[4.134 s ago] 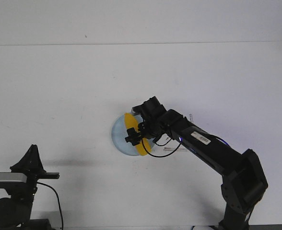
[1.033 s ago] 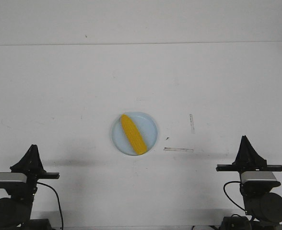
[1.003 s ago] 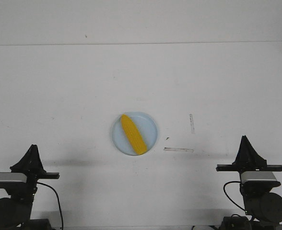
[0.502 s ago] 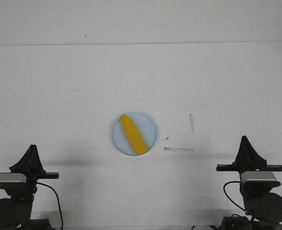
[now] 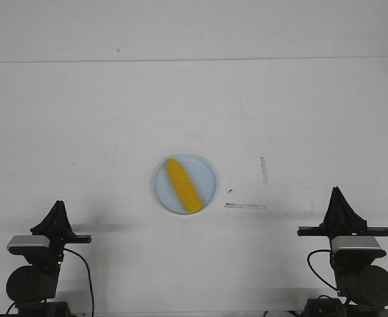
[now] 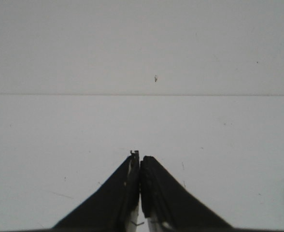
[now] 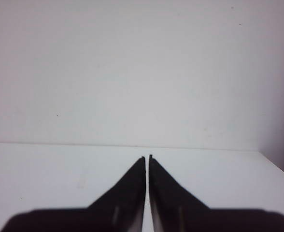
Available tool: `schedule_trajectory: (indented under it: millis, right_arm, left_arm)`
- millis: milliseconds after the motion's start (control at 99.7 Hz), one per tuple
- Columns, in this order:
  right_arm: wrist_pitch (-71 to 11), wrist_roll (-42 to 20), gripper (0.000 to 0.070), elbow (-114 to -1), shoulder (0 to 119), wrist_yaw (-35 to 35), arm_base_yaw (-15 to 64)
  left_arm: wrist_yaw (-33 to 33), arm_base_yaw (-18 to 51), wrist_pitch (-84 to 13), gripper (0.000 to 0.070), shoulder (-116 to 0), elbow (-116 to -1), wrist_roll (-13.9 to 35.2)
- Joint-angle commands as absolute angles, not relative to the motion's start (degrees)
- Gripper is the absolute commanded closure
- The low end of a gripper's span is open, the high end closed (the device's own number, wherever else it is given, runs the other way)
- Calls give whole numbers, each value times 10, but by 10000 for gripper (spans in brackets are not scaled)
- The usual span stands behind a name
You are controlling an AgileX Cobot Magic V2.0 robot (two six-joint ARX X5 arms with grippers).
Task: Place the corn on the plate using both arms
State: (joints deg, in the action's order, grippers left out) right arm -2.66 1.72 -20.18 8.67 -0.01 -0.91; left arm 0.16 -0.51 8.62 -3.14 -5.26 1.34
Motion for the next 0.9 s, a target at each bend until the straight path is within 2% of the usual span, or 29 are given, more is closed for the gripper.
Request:
schedule_trajectory:
  millis: [0, 120, 221, 893]
  right_arm:
    - [-22, 13, 685, -206, 86, 0, -9]
    - [-22, 13, 685, -206, 86, 0, -9]
    - [-21, 13, 685, -206, 86, 0, -9]
    - [-22, 13, 685, -206, 86, 0, -9]
  left_arm:
    - [2, -5, 98, 699, -24, -44, 26]
    - [-1, -5, 109, 699, -2, -7, 26]
    - [-1, -5, 86, 699, -2, -8, 26]
    - [-1, -5, 91, 699, -2, -8, 26]
